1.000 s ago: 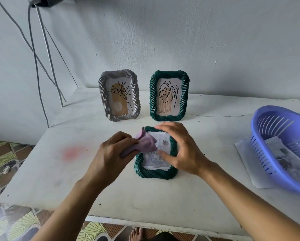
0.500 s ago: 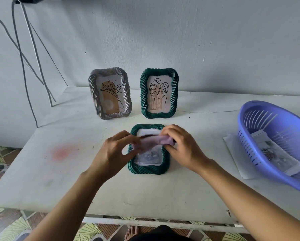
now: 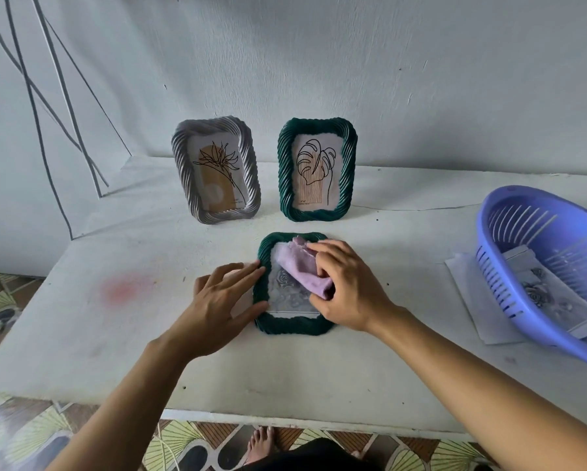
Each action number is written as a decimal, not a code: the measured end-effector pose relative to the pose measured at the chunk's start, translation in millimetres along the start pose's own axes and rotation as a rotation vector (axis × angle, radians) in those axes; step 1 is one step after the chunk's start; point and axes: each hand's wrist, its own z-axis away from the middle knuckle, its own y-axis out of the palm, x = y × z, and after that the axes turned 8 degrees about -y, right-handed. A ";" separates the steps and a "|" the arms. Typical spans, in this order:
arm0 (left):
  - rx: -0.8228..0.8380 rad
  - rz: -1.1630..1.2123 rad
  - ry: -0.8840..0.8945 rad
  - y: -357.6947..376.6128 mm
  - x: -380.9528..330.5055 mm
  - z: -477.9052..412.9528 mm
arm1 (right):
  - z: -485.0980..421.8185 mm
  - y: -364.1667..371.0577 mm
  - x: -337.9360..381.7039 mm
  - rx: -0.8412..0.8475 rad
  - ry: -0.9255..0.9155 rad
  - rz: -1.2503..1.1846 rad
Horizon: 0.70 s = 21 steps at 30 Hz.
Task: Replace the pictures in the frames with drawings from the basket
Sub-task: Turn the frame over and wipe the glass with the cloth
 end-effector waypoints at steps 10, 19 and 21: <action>-0.006 -0.112 0.027 2.3 3.4 0.8 | -14.4 13.9 -1.5 0.150 0.056 0.000; 0.011 -0.169 -0.001 2.1 0.0 0.1 | -17.0 28.7 -7.3 0.067 -0.066 0.164; 0.008 -0.172 0.002 1.7 0.3 -0.7 | -23.9 33.1 -6.1 0.071 -0.045 0.190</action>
